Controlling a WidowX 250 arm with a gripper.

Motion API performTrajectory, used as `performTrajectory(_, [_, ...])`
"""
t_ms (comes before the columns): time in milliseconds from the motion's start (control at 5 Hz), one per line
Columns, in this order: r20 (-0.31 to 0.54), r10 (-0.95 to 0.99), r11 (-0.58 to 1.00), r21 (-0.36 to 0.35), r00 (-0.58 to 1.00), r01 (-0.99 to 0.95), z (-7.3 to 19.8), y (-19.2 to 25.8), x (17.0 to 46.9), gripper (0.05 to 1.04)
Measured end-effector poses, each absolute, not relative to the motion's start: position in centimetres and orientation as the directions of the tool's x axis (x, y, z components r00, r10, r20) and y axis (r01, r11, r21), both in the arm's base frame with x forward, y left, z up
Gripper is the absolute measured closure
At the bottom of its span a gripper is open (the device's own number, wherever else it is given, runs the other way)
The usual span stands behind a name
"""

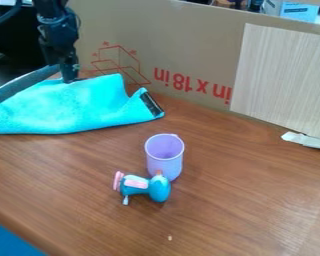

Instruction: Robot fold cloth from bottom right near the cup to top left above the yellow object

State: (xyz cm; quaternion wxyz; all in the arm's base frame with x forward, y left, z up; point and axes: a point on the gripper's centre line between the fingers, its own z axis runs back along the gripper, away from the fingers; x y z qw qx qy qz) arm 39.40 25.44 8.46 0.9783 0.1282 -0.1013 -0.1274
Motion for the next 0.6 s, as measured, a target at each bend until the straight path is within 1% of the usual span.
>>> performTrajectory(200, [0.198,-0.290,0.932,0.280,0.936,0.229,10.2,24.4,38.5,0.082])
performTrajectory(400, [0.195,-0.280,0.934,0.282,0.940,0.220,12.2,23.1,36.5,0.082])
performTrajectory(600, [0.162,-0.305,0.916,0.318,0.938,0.243,14.8,19.4,33.4,0.082])
